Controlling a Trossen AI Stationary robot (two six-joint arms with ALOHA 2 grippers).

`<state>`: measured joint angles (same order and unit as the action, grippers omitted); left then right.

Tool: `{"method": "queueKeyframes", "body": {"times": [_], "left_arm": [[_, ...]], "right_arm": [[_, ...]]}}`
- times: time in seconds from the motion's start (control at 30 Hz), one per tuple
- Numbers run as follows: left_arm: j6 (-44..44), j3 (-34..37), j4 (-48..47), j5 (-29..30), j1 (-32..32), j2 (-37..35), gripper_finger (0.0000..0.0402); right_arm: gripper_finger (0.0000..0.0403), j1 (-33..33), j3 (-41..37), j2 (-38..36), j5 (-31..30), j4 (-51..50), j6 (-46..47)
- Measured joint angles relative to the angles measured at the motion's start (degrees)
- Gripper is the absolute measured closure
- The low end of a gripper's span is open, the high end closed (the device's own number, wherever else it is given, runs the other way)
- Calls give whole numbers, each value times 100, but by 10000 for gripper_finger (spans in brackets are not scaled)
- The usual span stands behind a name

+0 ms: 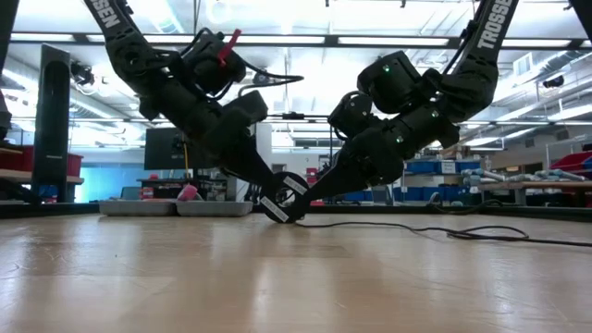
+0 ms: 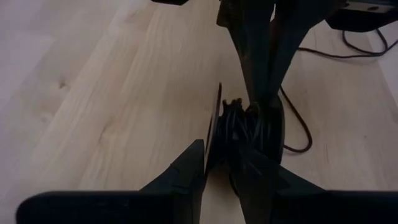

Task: Coil cords
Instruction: Coil the black wire onto the spool

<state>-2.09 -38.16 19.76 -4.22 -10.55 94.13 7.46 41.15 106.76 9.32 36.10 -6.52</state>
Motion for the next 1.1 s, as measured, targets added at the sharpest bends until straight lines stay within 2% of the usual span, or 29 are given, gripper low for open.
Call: {"method": "queueKeyframes", "body": {"times": [0.27, 0.47, 0.73, 0.9, 1.1], "left_arm": [[-32, -26, 9, -5, 0, 0, 327], [33, -30, 8, -148, -4, -2, 393], [-260, -32, -27, -56, 5, -9, 399], [-577, 25, 42, 330, 11, -15, 400], [-969, 341, 663, 384, 13, -9, 401]], "right_arm": [[403, 0, 0, 2, -4, 5, 4], [403, 0, -7, 2, -2, -7, 7], [400, 3, -7, 4, -200, -3, 73], [380, 22, -7, 4, -501, 81, 377], [351, 24, 7, -244, -466, 126, 578]]}}
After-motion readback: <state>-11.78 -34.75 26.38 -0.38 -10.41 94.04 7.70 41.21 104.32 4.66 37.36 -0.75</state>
